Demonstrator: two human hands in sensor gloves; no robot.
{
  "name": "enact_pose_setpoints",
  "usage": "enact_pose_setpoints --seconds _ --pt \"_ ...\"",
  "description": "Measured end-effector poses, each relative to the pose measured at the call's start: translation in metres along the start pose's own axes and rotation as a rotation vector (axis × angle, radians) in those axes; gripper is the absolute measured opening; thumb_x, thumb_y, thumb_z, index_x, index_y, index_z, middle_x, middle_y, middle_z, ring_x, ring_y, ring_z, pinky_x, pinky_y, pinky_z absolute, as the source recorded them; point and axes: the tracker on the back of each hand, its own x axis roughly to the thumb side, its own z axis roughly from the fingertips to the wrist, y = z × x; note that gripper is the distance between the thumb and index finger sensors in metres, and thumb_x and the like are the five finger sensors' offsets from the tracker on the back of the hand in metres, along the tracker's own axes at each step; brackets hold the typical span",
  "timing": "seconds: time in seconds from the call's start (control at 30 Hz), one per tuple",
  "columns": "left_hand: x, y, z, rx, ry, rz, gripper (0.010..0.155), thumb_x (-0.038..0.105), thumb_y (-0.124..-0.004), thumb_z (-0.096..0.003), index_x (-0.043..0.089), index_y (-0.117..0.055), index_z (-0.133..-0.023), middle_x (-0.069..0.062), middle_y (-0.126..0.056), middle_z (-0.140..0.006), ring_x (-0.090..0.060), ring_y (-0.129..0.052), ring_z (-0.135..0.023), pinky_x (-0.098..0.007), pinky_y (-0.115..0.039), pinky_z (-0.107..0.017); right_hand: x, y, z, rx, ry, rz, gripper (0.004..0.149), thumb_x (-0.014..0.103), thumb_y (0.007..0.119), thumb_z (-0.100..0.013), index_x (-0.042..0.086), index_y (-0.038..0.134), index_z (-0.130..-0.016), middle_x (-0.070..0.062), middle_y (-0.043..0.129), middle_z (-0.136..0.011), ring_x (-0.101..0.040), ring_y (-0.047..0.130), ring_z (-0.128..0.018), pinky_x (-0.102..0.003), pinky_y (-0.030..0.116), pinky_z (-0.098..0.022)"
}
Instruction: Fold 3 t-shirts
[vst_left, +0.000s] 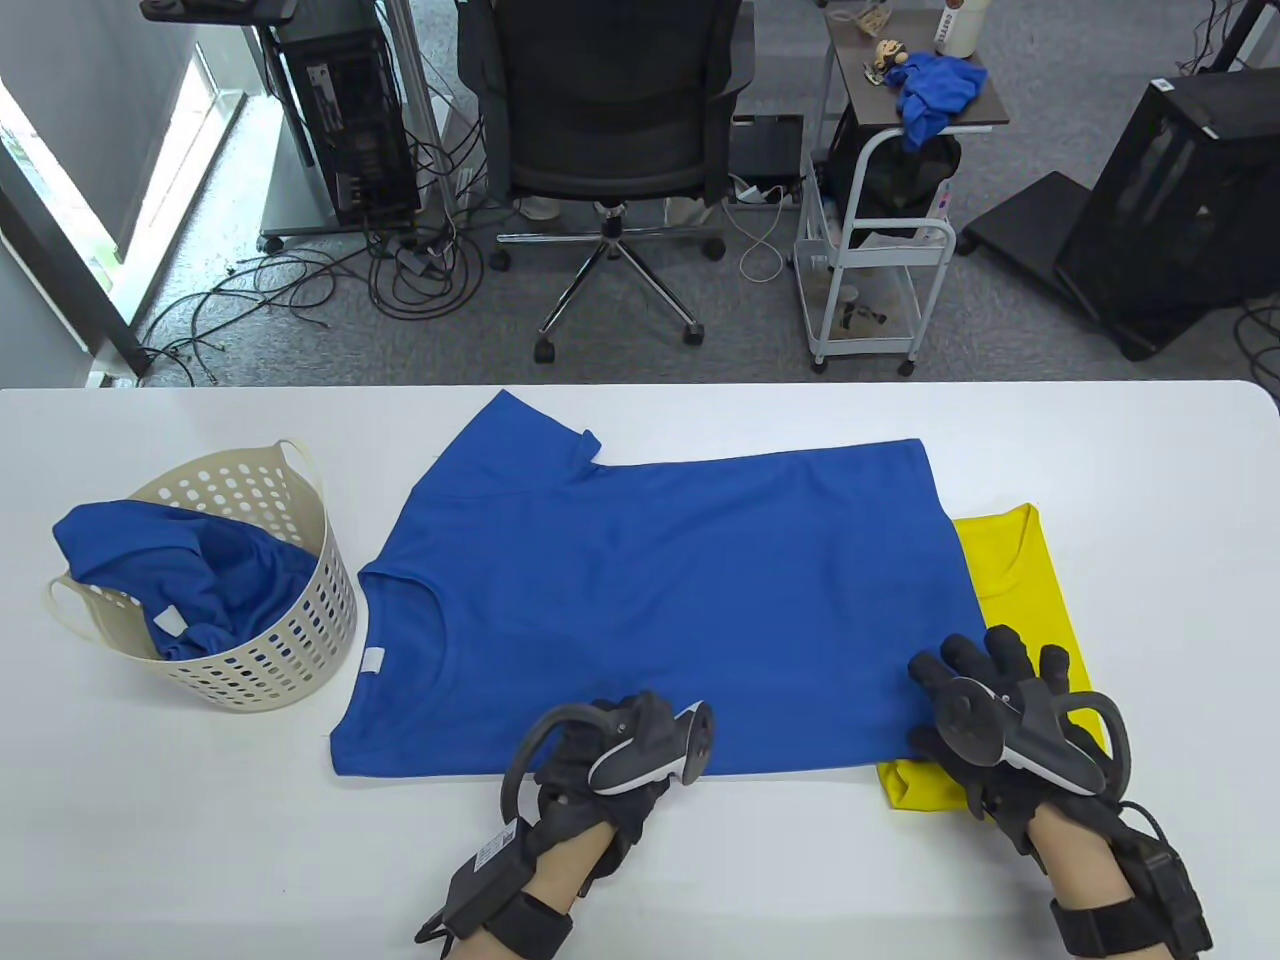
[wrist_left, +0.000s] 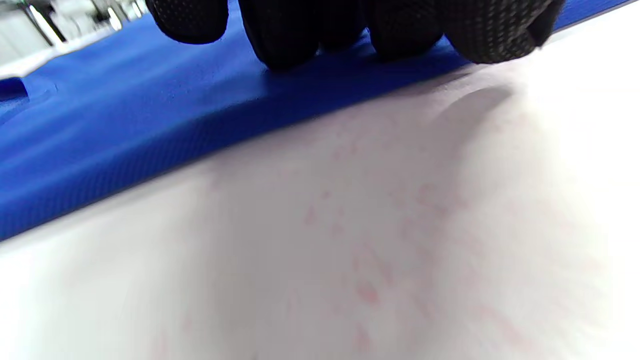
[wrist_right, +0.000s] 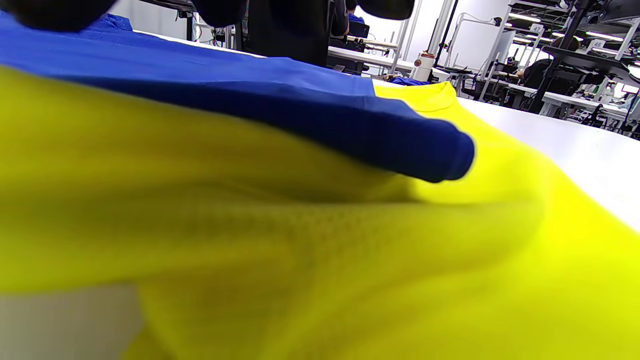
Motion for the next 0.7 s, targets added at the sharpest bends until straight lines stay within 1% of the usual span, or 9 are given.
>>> enact_pose_setpoints --seconds 0.13,0.23,0.3,0.4,0.47,0.53,0.57,0.63,0.7 --pt "0.004 -0.004 0.001 0.051 0.008 -0.068 0.067 0.058 -0.076 -0.0381 0.036 -0.057 -0.098 0.005 -0.052 -0.112 -0.020 -0.065 -0.102 -0.049 -0.062 -0.076 0.000 0.004 -0.002 0.019 0.002 -0.007 0.070 0.057 0.071 -0.039 0.035 0.050 -0.101 -0.006 0.048 -0.116 -0.050 0.039 -0.109 -0.078 0.029 -0.071" --pt "0.010 -0.003 0.000 0.107 0.032 -0.100 0.063 0.060 -0.072 -0.0374 0.036 -0.062 -0.094 0.005 -0.058 -0.110 -0.019 -0.070 -0.099 -0.048 -0.064 -0.075 0.000 0.006 -0.004 0.026 0.007 -0.003 0.070 0.057 0.071 -0.039 0.035 0.050 -0.102 -0.006 0.048 -0.116 -0.049 0.039 -0.109 -0.078 0.029 -0.071" --pt "0.012 -0.002 -0.002 0.142 0.044 -0.114 0.057 0.058 -0.073 -0.0381 0.036 -0.066 -0.090 0.006 -0.062 -0.107 -0.018 -0.074 -0.096 -0.048 -0.066 -0.073 -0.002 0.004 -0.006 0.024 0.014 -0.007 0.070 0.057 0.071 -0.039 0.035 0.050 -0.102 -0.005 0.048 -0.116 -0.049 0.038 -0.110 -0.078 0.028 -0.071" --pt "0.015 0.000 -0.003 0.176 0.055 -0.146 0.053 0.059 -0.072 -0.0380 0.037 -0.069 -0.087 0.008 -0.066 -0.105 -0.016 -0.077 -0.094 -0.047 -0.067 -0.073 -0.008 -0.002 -0.011 0.012 0.036 -0.047 0.070 0.057 0.072 -0.040 0.036 0.050 -0.102 -0.005 0.048 -0.117 -0.048 0.039 -0.110 -0.078 0.027 -0.072" --pt "0.015 0.001 -0.002 0.185 0.061 -0.168 0.053 0.059 -0.073 -0.0376 0.040 -0.069 -0.087 0.010 -0.066 -0.105 -0.015 -0.077 -0.095 -0.047 -0.067 -0.073 -0.011 -0.008 -0.017 0.004 0.059 -0.074 0.069 0.057 0.072 -0.040 0.036 0.051 -0.102 -0.004 0.049 -0.117 -0.048 0.041 -0.110 -0.078 0.029 -0.073" --pt "0.017 0.000 -0.002 0.200 0.030 -0.145 0.057 0.056 -0.074 -0.0384 0.041 -0.061 -0.092 0.011 -0.063 -0.106 -0.014 -0.076 -0.095 -0.046 -0.067 -0.074 -0.011 -0.018 -0.028 0.012 0.082 -0.108 0.069 0.057 0.072 -0.041 0.036 0.051 -0.103 -0.005 0.049 -0.117 -0.048 0.043 -0.109 -0.077 0.033 -0.073" --pt "0.018 0.001 -0.002 0.203 0.022 -0.144 0.057 0.055 -0.075 -0.0389 0.042 -0.061 -0.092 0.011 -0.063 -0.106 -0.015 -0.075 -0.095 -0.046 -0.067 -0.074 -0.011 -0.021 -0.031 0.007 0.082 -0.110 0.069 0.057 0.071 -0.041 0.036 0.051 -0.102 -0.004 0.050 -0.116 -0.048 0.045 -0.109 -0.076 0.034 -0.073" --pt "0.019 0.000 -0.004 0.195 0.011 -0.139 0.054 0.052 -0.074 -0.0401 0.041 -0.063 -0.092 0.011 -0.064 -0.105 -0.014 -0.077 -0.094 -0.046 -0.067 -0.073 -0.004 -0.035 -0.039 -0.015 0.095 -0.110 0.068 0.057 0.071 -0.040 0.035 0.052 -0.102 -0.005 0.051 -0.116 -0.047 0.046 -0.108 -0.075 0.036 -0.073" --pt "0.018 0.001 -0.004 0.215 0.007 -0.126 0.050 0.052 -0.075 -0.0403 0.041 -0.067 -0.089 0.011 -0.067 -0.103 -0.014 -0.079 -0.093 -0.046 -0.068 -0.072 0.009 -0.051 -0.044 -0.054 0.087 -0.109 0.065 0.057 0.071 -0.040 0.034 0.057 -0.100 -0.006 0.055 -0.113 -0.046 0.050 -0.107 -0.075 0.037 -0.073"
